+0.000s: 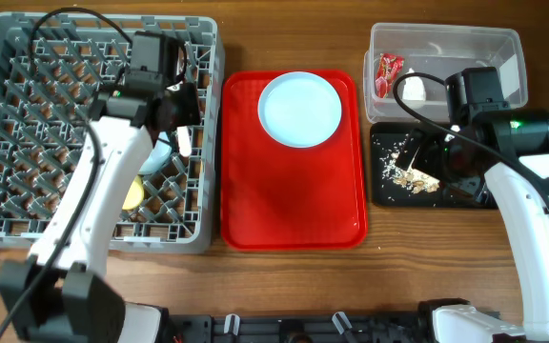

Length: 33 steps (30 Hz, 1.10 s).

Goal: Sort waste into correct bins and load items into the dishwasher rack
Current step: 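Reach the left gripper to the rim of the white plate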

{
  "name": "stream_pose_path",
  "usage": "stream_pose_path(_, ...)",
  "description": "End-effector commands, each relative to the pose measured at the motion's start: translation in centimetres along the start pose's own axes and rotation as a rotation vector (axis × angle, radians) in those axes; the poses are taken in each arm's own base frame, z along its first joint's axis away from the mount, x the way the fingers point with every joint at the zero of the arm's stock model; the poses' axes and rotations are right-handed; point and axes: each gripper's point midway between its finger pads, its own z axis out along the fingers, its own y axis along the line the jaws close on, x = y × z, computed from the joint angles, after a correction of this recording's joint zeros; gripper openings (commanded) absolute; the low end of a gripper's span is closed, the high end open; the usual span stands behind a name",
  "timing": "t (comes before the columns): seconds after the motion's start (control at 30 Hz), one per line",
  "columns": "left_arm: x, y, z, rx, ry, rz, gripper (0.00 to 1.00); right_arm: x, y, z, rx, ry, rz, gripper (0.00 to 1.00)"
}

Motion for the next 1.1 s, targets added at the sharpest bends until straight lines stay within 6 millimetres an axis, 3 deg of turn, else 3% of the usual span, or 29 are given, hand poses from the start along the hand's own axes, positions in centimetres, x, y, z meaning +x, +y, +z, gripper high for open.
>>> stream_pose_path(0.0, 0.7, 0.1, 2.6, -0.019, 0.057, 0.032, 0.14, -0.4, -0.1, -0.5, -0.001, -0.020, -0.002, 1.00)
stream_pose_path(0.07, 1.2, 0.2, 3.7, -0.026, 0.086, 0.035, 0.24, -0.4, -0.1, -0.5, -0.001, -0.020, -0.002, 1.00)
stream_pose_path(0.17, 1.6, 0.2, 4.4, -0.031, 0.107, 0.037, 0.64, -0.4, -0.1, -0.5, -0.001, -0.020, -0.002, 1.00)
stream_pose_path(0.2, 1.6, 0.2, 4.4, -0.031, 0.107, 0.037, 0.68, -0.4, -0.1, -0.5, -0.001, -0.020, -0.002, 1.00)
stream_pose_path(0.33, 1.8, 0.0, 4.4, -0.021, 0.116, 0.035, 0.73, -0.4, -0.1, -0.5, -0.001, -0.020, -0.002, 1.00)
stream_pose_path(0.53, 2.2, -1.2, 3.5, 0.004, 0.119, 0.058, 0.68, -0.4, -0.1, -0.5, -0.001, -0.021, -0.002, 1.00)
stream_pose_path(0.67, 1.6, -5.7, 1.1, 0.163, 0.058, 0.110, 0.75, -0.5, 0.0, -0.5, -0.003, -0.024, -0.002, 1.00)
stream_pose_path(0.8, 0.8, -12.2, -0.8, 0.315, -0.050, 0.205, 0.78, -0.5, 0.0, -0.5, -0.003, -0.024, -0.003, 1.00)
stream_pose_path(0.97, 2.1, -19.2, 0.3, 0.410, -0.113, 0.393, 0.79, -0.4, 0.0, -0.5, -0.003, -0.023, -0.002, 1.00)
stream_pose_path(1.07, 3.8, -21.7, 1.9, 0.430, -0.104, 0.506, 0.82, -0.4, 0.0, -0.5, -0.002, -0.023, -0.002, 1.00)
